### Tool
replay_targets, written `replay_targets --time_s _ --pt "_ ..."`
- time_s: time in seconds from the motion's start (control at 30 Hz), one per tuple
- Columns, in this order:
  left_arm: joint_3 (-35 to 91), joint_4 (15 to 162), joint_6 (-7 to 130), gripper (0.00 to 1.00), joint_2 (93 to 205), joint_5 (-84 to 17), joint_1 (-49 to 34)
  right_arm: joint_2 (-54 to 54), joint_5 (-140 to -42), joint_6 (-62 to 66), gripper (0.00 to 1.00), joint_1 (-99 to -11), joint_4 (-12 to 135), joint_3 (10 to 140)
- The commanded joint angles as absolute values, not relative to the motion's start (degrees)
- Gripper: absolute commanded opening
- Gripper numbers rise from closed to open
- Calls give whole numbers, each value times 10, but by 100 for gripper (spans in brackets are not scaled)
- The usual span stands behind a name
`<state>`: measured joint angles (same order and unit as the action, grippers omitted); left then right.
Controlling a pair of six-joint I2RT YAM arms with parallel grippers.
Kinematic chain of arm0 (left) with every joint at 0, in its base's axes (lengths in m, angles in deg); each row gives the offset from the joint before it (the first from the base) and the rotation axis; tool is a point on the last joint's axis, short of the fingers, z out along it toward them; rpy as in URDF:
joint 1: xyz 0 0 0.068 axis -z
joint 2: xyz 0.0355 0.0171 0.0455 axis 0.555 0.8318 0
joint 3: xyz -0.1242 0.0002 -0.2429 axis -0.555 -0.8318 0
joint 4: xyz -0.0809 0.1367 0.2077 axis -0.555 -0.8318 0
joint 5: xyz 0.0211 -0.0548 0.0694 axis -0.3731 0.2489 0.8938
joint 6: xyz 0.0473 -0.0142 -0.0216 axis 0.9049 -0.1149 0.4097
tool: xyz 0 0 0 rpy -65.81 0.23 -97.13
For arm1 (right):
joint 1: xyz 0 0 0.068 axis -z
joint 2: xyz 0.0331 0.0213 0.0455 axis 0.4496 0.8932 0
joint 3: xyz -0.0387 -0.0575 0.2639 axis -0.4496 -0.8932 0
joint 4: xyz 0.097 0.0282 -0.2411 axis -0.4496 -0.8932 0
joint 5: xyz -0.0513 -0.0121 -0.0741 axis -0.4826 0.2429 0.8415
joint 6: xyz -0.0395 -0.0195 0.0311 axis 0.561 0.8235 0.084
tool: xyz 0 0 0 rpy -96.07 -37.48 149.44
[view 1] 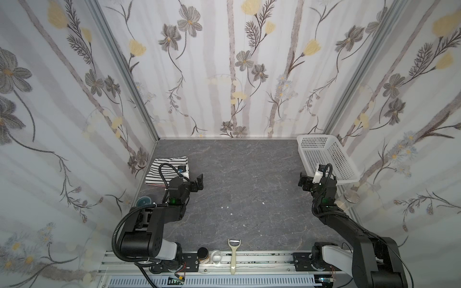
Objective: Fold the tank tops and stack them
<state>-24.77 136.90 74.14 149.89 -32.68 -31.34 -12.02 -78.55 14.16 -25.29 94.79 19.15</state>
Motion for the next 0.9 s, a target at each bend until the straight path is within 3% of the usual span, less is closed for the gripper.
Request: replay_targets --time_s 0.0,0.13,0.33,0.4,0.57,0.87 --pt "-255 1431 713 100 1496 -343 -332 -102 -819 171 95 -234 1045 191" --pt "-262 1433 729 100 1488 -347 -348 -102 -856 162 95 -217 1151 155" --pt "-320 1582 779 100 1514 -339 -341 -75 -898 150 94 -212 1183 164" --pt "-328 1612 789 100 1535 -325 -331 -47 -929 158 95 -214 1288 126" --pt "-323 1645 786 100 1576 -315 -331 -9 -893 165 97 -232 1394 90" --pt "-315 1635 782 100 1577 -332 -337 -15 -849 174 100 -249 1355 103"
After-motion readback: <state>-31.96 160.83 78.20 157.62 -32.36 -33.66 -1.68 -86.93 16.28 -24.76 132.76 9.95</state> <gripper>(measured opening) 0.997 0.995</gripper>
